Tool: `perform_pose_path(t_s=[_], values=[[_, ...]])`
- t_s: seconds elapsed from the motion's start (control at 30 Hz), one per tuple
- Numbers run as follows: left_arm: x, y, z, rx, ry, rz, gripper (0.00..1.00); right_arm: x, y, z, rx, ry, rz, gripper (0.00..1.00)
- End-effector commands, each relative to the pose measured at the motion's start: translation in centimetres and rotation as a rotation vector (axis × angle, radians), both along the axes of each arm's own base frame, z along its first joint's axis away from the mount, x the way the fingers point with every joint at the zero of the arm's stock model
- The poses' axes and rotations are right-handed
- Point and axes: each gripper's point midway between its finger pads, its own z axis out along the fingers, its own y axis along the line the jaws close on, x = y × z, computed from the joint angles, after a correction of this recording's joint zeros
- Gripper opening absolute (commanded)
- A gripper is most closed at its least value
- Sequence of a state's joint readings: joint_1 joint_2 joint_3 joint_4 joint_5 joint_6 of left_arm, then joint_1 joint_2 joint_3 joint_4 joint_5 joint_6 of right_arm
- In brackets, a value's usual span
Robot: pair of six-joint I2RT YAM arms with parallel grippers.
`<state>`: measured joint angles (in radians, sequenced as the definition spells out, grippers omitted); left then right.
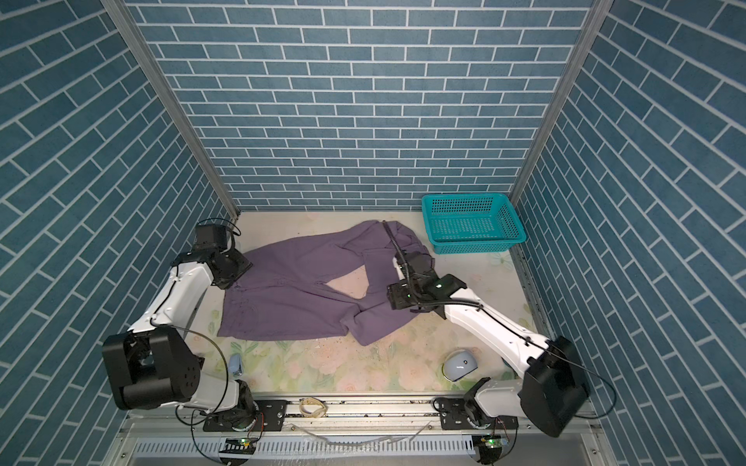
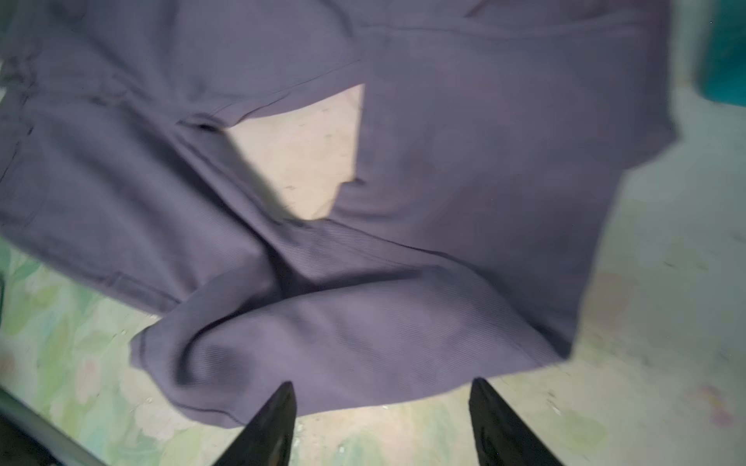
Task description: Fold and stack the trousers
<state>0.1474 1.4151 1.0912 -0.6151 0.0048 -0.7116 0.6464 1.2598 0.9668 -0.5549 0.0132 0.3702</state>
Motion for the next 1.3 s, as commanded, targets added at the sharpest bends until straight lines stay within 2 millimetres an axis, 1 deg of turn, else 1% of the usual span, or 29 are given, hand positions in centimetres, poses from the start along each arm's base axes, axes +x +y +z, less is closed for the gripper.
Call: perform_pose_path(t_s=[0.0,0.07,0.13,0.17,0.2,0.3,0.4,0.5,0.6,0.7,0.77,0.8,0.9,0.97,1.07,1.13,1.27], values=[[-1.2,-2.3,-1.3,-0.054,-0.020,-0.020,0.51,-2.4,-5.3,-4.2,-0.110,0.161,-0.123,0.64],[-2.2,-3.3,-2.0,-0.068,-0.016,-0.035,0.49,-2.6,-6.9,-5.7,-0.098,0.225,-0.182,0.62],[-3.4,-4.1,-3.0,-0.079,0.007,-0.041,0.49,-2.7,-7.6,-7.1,-0.060,0.287,-0.219,0.62],[-3.9,-4.2,-3.5,-0.086,0.017,-0.038,0.49,-2.3,-7.9,-7.7,-0.050,0.301,-0.239,0.62],[-4.5,-4.5,-4.2,-0.097,0.029,-0.037,0.49,-2.2,-7.6,-8.2,-0.014,0.332,-0.244,0.62],[-5.8,-4.7,-5.4,-0.108,0.047,-0.029,0.49,-1.0,-7.1,-9.5,0.067,0.381,-0.272,0.60],[-6.8,-4.6,-6.1,-0.108,0.063,-0.024,0.50,0.5,-5.5,-9.8,0.169,0.404,-0.253,0.57],[-7.4,-4.6,-6.8,-0.108,0.081,-0.017,0.51,1.8,-4.3,-10.0,0.219,0.419,-0.250,0.58],[-7.6,-4.6,-7.3,-0.108,0.090,-0.015,0.52,2.6,-3.7,-10.7,0.236,0.429,-0.249,0.58],[-7.5,-4.8,-7.7,-0.115,0.099,-0.024,0.52,2.9,-3.5,-11.7,0.244,0.459,-0.266,0.56],[-7.5,-4.8,-8.0,-0.109,0.113,-0.035,0.52,3.3,-3.1,-11.8,0.261,0.471,-0.274,0.49],[-7.5,-4.7,-8.2,-0.107,0.121,-0.034,0.52,3.6,-3.0,-11.6,0.269,0.464,-0.280,0.42],[-7.2,-4.9,-8.8,-0.122,0.131,-0.035,0.52,4.6,-3.5,-10.5,0.247,0.437,-0.303,0.00],[-6.7,-5.2,-9.1,-0.139,0.130,-0.043,0.52,5.1,-4.3,-8.8,0.197,0.401,-0.306,0.00],[-6.0,-5.6,-9.6,-0.158,0.133,-0.052,0.52,5.2,-6.8,-5.7,0.076,0.313,-0.320,0.00],[-5.6,-5.8,-9.8,-0.171,0.137,-0.061,0.51,5.0,-8.4,-3.5,0.009,0.274,-0.335,0.00],[-5.2,-6.2,-10.6,-0.190,0.143,-0.078,0.50,4.4,-10.6,1.2,-0.070,0.196,-0.368,0.00]])
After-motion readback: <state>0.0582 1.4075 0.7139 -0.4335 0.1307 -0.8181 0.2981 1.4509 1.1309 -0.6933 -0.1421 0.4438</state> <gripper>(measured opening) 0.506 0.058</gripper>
